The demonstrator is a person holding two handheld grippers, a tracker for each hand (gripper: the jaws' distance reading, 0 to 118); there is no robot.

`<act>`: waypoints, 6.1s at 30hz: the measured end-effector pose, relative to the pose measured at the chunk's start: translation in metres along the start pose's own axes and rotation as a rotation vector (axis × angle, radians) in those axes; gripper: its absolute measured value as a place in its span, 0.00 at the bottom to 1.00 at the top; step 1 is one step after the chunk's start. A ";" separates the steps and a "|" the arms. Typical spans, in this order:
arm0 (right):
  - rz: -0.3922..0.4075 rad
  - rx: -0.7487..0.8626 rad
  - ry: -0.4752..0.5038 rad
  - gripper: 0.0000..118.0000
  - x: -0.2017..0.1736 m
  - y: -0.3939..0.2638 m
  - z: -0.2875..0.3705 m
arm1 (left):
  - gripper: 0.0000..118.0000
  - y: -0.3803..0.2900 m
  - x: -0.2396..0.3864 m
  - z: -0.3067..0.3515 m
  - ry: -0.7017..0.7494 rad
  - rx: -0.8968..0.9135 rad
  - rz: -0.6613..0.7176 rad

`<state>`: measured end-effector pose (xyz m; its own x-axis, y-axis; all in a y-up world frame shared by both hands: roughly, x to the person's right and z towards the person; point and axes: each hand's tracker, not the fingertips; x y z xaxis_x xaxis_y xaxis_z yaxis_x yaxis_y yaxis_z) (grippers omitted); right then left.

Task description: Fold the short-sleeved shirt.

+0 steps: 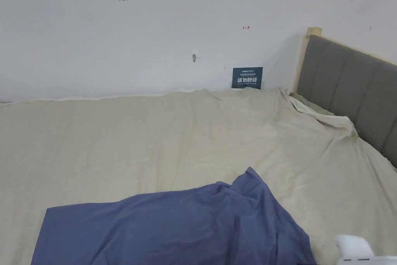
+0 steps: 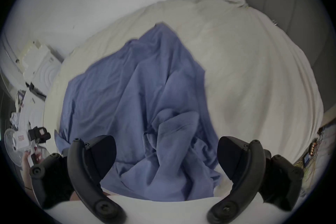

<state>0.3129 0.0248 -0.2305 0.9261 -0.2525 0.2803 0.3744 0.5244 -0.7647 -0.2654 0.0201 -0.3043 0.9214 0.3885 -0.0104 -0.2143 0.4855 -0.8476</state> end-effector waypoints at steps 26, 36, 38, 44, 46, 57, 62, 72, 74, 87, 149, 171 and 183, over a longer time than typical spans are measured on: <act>0.150 -0.098 -0.038 0.00 0.004 0.197 -0.085 | 0.00 -0.001 0.060 0.059 -0.059 0.340 -0.190; 0.053 -0.135 -0.087 0.93 0.002 0.255 -0.176 | 0.00 0.012 0.057 0.026 -0.013 0.282 -0.164; 0.054 -0.141 -0.077 0.86 -0.023 0.221 -0.141 | 0.00 0.014 0.055 0.018 -0.009 0.266 -0.157; 0.043 -0.254 -0.087 0.84 -0.024 0.224 -0.180 | 0.00 0.007 0.049 0.007 0.015 0.217 -0.146; 0.042 -0.256 -0.118 0.71 -0.024 0.227 -0.186 | 0.00 0.009 0.046 0.004 0.013 0.209 -0.131; 0.150 -0.261 -0.125 0.05 -0.039 0.189 -0.161 | 0.00 0.004 0.018 0.000 -0.014 0.182 -0.047; 0.084 -0.105 -0.016 0.05 -0.028 0.206 -0.130 | 0.00 0.017 0.014 0.005 -0.026 0.184 -0.030; 0.096 -0.079 0.070 0.05 -0.015 0.221 -0.120 | 0.29 0.170 -0.016 -0.101 0.018 -0.098 -0.068; 0.094 -0.087 0.076 0.05 -0.014 0.213 -0.121 | 0.90 0.198 -0.015 -0.122 0.064 -0.111 -0.080; 0.132 -0.169 0.091 0.05 -0.013 0.203 -0.150 | 1.00 0.258 0.045 -0.240 0.290 -0.303 -0.293; 0.075 0.708 0.137 0.05 -0.143 0.413 0.292 | 0.04 0.418 0.212 0.241 -0.178 0.695 -0.273; 0.119 0.617 0.065 0.05 -0.105 0.344 0.042 | 0.05 0.343 0.155 0.006 -0.232 0.566 -0.166; 0.021 0.507 0.135 0.05 -0.011 0.058 0.035 | 0.05 0.093 0.043 -0.025 -0.231 0.357 -0.143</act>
<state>0.3260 0.0865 -0.2570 0.9321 -0.3224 0.1651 0.3618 0.8498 -0.3833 -0.2375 0.0622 -0.3967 0.8620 0.4427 0.2468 -0.2258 0.7713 -0.5951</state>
